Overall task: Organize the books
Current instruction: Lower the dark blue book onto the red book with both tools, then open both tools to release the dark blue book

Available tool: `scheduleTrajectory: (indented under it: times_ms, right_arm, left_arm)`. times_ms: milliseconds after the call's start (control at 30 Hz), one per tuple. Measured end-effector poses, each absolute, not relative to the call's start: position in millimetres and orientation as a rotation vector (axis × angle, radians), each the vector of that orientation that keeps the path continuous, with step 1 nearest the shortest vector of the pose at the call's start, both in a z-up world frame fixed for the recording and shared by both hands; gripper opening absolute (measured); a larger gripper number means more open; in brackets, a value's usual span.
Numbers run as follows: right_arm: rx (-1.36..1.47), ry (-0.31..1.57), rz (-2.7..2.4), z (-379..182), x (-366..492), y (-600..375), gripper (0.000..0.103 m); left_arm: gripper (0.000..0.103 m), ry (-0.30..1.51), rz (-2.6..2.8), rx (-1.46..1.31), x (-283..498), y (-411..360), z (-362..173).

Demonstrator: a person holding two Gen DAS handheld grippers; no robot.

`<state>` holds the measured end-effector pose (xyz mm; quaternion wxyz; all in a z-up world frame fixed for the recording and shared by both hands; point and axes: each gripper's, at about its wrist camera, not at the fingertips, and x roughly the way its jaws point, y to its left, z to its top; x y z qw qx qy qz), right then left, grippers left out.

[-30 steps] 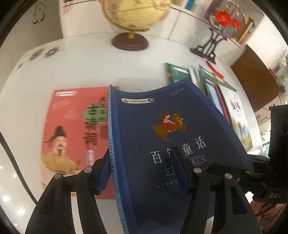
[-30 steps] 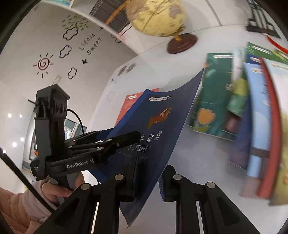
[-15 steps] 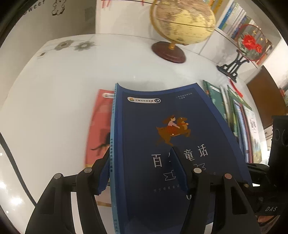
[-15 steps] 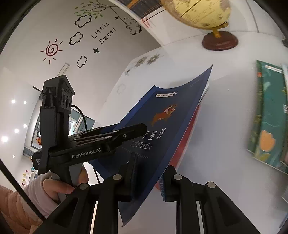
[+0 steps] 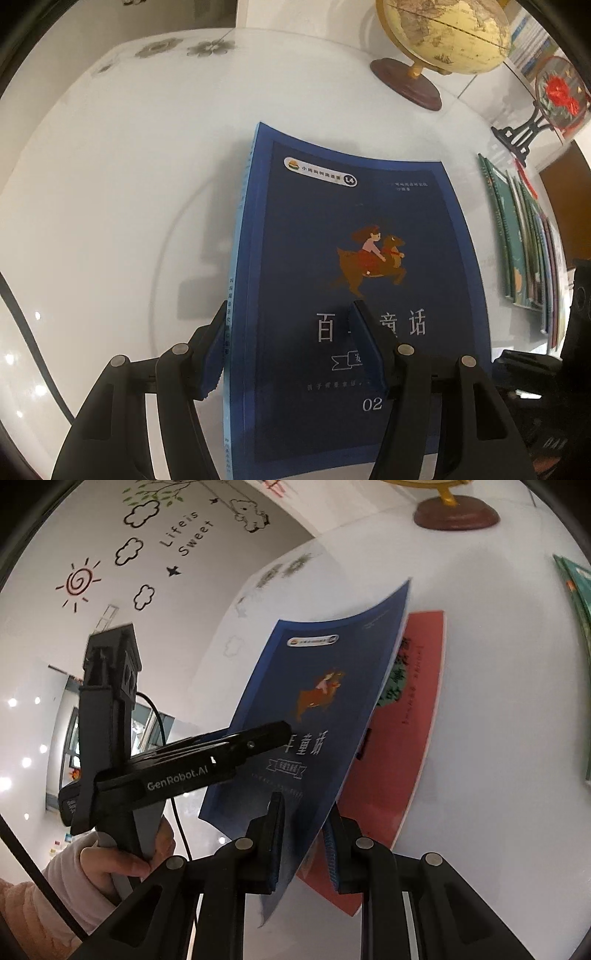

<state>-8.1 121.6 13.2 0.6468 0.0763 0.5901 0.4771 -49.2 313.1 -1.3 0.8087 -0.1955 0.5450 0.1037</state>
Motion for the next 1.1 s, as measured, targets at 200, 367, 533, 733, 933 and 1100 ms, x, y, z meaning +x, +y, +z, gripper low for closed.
scheduleTrajectory:
  times_ms: [200, 367, 533, 733, 933, 1100]
  right_arm:
    - [0.18, 1.381, 1.073, 2.6, -4.5, 118.2, 0.021]
    - [0.178, 1.414, 1.035, -3.0, -0.2, 113.9, 0.02]
    - [0.191, 1.404, 1.04, 3.3, -1.2, 112.2, 0.021]
    - [0.178, 1.324, 1.057, 18.5, -11.2, 113.0, 0.021]
    - [0.149, 1.309, 1.031, 17.0, -16.0, 113.6, 0.021]
    - [0.185, 1.387, 0.995, -0.3, -8.7, 114.6, 0.021]
  left_arm:
    - [0.062, 1.17, 0.211, -0.358, -41.8, 307.5, -1.9]
    - [0.062, 1.187, 0.202, -0.357, -43.0, 305.9, -1.7]
    - [0.063, 1.189, 0.203, -0.353, -43.1, 305.4, -1.5]
    - [0.063, 1.144, 0.217, -0.276, -43.6, 291.0, 7.7]
    - [0.062, 1.164, 0.224, -0.265, -41.4, 290.4, 2.9]
    - [0.074, 1.197, 0.255, -0.241, -38.4, 293.8, 2.8]
